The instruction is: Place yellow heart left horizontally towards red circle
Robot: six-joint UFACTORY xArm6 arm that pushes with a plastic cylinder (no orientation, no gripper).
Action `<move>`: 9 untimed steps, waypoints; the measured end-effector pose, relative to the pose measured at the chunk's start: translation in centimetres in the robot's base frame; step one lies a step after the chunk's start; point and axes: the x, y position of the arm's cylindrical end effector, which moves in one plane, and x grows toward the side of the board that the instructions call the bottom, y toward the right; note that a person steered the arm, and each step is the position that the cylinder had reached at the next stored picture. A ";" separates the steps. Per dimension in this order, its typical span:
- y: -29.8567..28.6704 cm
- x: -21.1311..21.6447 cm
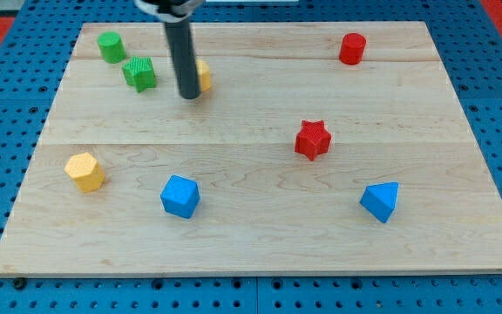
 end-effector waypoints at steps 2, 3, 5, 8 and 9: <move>0.4 0.2; -2.3 -1.2; 2.3 -5.4; 4.6 -6.1; 4.4 -6.1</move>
